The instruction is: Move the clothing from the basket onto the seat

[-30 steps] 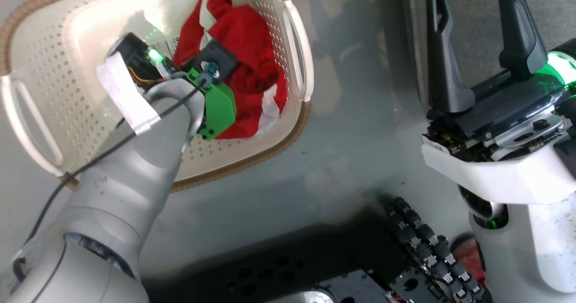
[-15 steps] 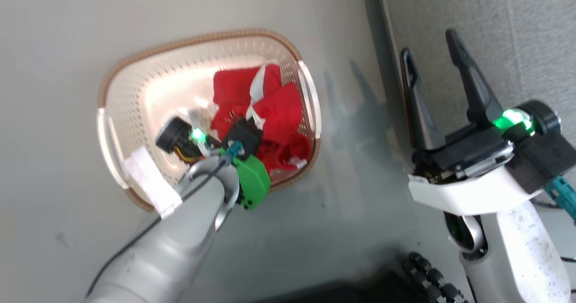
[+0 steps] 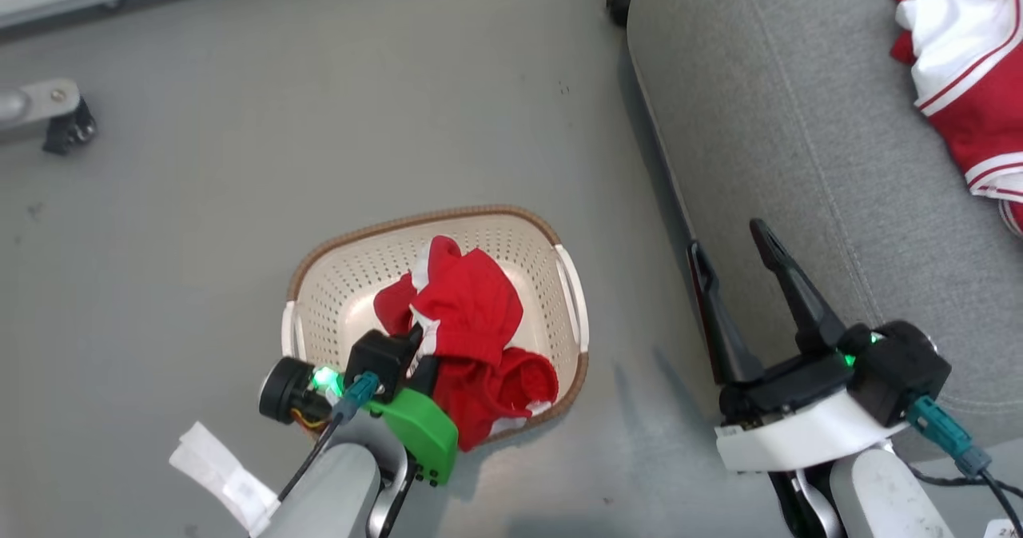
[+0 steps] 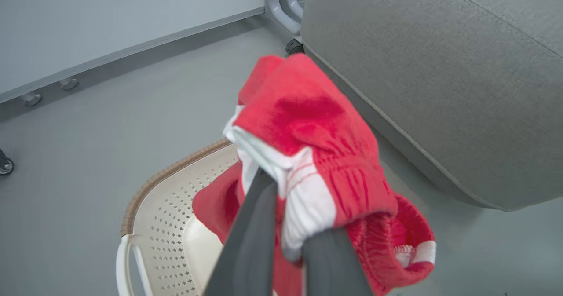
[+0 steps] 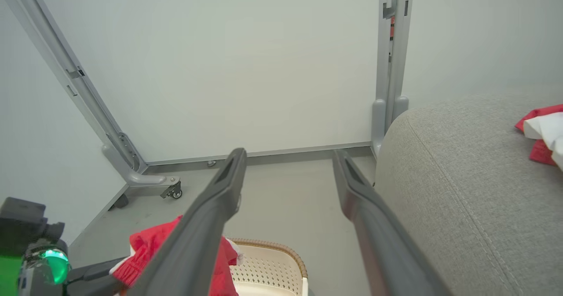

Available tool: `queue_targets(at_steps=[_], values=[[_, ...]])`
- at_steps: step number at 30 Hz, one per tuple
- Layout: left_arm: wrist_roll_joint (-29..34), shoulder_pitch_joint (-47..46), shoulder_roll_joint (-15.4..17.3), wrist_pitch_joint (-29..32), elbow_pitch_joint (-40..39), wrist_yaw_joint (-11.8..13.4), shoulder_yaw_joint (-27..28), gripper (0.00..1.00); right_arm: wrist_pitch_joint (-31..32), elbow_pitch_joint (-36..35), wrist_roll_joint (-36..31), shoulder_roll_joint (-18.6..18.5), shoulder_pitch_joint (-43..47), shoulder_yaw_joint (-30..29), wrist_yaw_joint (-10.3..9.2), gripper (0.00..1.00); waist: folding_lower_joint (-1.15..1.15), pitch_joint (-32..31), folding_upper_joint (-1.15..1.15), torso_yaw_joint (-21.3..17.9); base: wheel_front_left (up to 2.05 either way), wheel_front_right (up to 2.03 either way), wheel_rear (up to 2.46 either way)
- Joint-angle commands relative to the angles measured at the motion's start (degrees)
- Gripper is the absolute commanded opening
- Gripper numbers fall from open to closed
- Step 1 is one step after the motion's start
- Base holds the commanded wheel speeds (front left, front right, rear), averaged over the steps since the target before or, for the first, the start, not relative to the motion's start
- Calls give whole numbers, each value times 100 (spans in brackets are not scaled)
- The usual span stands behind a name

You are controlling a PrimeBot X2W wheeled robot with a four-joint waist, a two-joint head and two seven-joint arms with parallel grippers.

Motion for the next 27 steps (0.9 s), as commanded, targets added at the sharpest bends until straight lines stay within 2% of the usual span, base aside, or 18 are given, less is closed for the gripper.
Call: queue_targets(at_steps=[1, 7, 13, 20, 27], values=[[29, 262, 30, -1, -81, 2, 66, 0, -1, 56, 56, -19, 227, 2, -6, 100, 0, -1256, 0, 129, 0, 0, 0], [93, 813, 26, -2, -496, -13, 379, 0, -1, 257, 68, -49, 801, 57, -6, 100, 0, -1980, 0, 73, 0, 0, 0], [210, 1034, -23, -2, -844, -40, 535, 0, -1, 413, 108, -122, 1154, 219, -6, 100, 0, -2344, 0, 33, 0, 0, 0], [341, 946, -107, -2, -1050, -64, 511, 0, -1, 577, 179, -237, 1248, 458, -6, 100, 0, -2495, 0, -22, 0, 0, 0], [429, 740, -199, -1, -1331, -124, 339, 0, -1, 875, 295, -360, 1033, 951, -6, 100, 0, -2403, 0, -70, 0, 0, 0]])
